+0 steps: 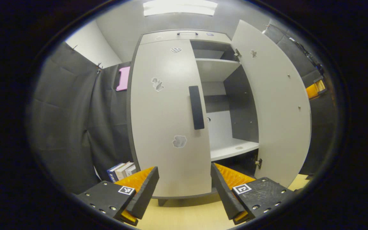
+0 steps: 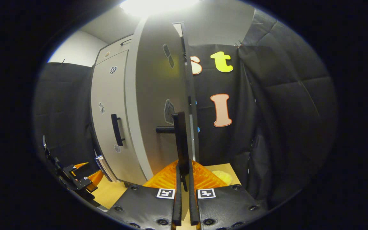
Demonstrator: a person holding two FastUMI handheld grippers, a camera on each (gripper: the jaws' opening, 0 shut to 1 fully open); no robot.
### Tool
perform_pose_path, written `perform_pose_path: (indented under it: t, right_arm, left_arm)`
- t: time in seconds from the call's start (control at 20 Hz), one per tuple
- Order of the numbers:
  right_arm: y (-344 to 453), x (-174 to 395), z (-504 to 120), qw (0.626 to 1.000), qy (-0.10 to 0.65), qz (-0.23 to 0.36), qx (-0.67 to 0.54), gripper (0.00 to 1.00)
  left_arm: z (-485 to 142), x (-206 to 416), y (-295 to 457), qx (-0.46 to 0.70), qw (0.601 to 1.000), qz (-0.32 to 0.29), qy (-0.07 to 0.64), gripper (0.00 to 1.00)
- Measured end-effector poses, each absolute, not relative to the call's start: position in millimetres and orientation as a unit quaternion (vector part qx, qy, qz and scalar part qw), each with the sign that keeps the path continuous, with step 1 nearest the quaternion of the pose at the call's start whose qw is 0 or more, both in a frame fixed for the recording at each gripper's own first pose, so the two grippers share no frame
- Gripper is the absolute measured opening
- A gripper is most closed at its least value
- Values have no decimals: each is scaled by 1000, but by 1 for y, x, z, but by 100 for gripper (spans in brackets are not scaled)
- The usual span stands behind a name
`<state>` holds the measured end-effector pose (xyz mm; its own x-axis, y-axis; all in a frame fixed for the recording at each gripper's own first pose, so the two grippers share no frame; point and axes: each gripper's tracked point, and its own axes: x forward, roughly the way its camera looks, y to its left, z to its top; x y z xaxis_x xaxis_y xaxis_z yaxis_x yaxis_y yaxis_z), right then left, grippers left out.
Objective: Open the right door of the double-door shoe cabinet with the right hand, and open the left door with the left hand.
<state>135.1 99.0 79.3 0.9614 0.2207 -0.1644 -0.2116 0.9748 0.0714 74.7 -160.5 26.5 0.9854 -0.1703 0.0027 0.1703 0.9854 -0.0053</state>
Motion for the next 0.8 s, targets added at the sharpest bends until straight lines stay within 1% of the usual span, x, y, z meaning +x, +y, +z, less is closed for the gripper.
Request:
perform_pose_path:
  t: [0.15,0.2,0.25,0.3,0.35,0.55,0.6,0.65,0.75,0.8]
  right_arm:
    - [79,139,80,994,78,77,13,11]
    - [82,140,80,993,77,88,21,0]
    - [87,135,81,992,74,96,29,6]
    - [88,133,82,992,69,97,29,0]
    - [86,129,83,993,64,98,26,6]
    - [77,120,88,992,55,105,30,6]
    - [73,118,87,992,56,107,29,16]
    - [73,108,89,992,53,110,28,16]
    - [60,97,80,994,51,99,21,22]
    - [54,92,75,994,54,96,18,40]
  left_arm:
    - [35,79,-173,2,996,-93,-6,95]
    - [37,81,-175,1,995,-95,-8,95]
    - [40,83,-177,0,995,-97,-8,95]
    - [43,86,-179,-2,995,-99,-6,95]
    - [46,89,-182,-4,995,-100,-4,95]
    - [65,110,-182,-23,995,-100,4,95]
    - [71,117,-182,-28,994,-101,5,95]
    - [76,123,-183,-33,994,-104,4,95]
    - [85,136,-185,-45,993,-108,6,95]
    - [89,143,-184,-48,993,-108,8,95]
